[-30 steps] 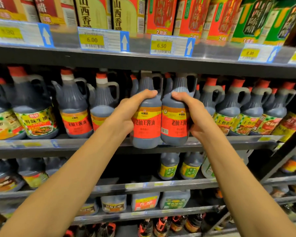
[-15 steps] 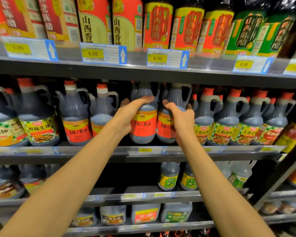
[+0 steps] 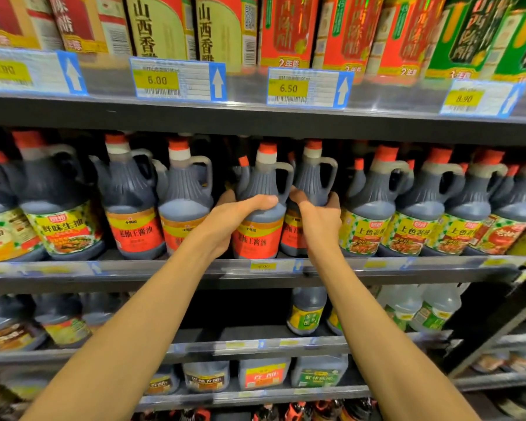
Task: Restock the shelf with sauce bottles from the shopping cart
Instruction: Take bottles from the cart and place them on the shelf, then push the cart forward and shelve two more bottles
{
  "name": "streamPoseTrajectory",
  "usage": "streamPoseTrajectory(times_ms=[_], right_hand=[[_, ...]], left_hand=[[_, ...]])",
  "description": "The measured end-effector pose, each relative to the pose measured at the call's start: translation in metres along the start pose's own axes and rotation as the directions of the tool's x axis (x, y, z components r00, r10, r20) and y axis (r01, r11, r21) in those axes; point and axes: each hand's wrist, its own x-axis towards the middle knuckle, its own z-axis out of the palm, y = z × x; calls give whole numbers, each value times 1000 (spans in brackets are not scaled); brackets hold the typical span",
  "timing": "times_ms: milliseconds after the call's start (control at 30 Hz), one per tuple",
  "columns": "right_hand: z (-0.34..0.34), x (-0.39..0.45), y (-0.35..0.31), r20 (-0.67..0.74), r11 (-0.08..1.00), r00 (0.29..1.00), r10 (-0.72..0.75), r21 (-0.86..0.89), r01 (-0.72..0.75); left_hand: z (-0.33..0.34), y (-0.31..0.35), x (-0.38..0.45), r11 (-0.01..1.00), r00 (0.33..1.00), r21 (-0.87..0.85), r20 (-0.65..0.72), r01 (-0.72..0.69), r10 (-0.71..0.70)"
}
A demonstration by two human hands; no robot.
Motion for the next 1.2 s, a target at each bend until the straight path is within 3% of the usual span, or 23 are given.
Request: streamPoseTrajectory(times_ms=[233, 333, 567, 767, 867, 967, 1067, 1200], right_hand=[[0, 5, 5, 34, 1000, 999, 10, -29, -9], [-1, 4, 6, 41, 999, 999, 22, -30, -21], [-6, -7, -4, 57, 996, 996, 66, -65, -62], [-25, -25, 2, 103, 979, 994, 38, -203, -16], [-37, -38, 0, 157, 947, 987, 20, -319, 32], [-50, -56, -2, 243, 908, 969, -49, -392, 145], [-56, -79, -3, 384, 779, 917, -106, -541, 316], [-53, -102, -9, 631, 558, 772, -73, -616, 556]], left_hand=[[-4, -10, -1, 999, 1000, -19, -1, 27, -27], [-2, -14, -7, 1000, 999, -12, -30, -28, 27], [-4, -14, -29, 976, 998, 211, -29, -47, 54], [-11, -21, -56, 807, 977, 571, -38, -150, 208], [-22, -30, -66, 767, 958, 588, 44, -255, 285], [-30, -31, -85, 745, 958, 610, 93, -271, 273], [-39, -32, -100, 619, 960, 739, 144, -267, 241], [-59, -27, -123, 385, 965, 891, 178, -242, 194]])
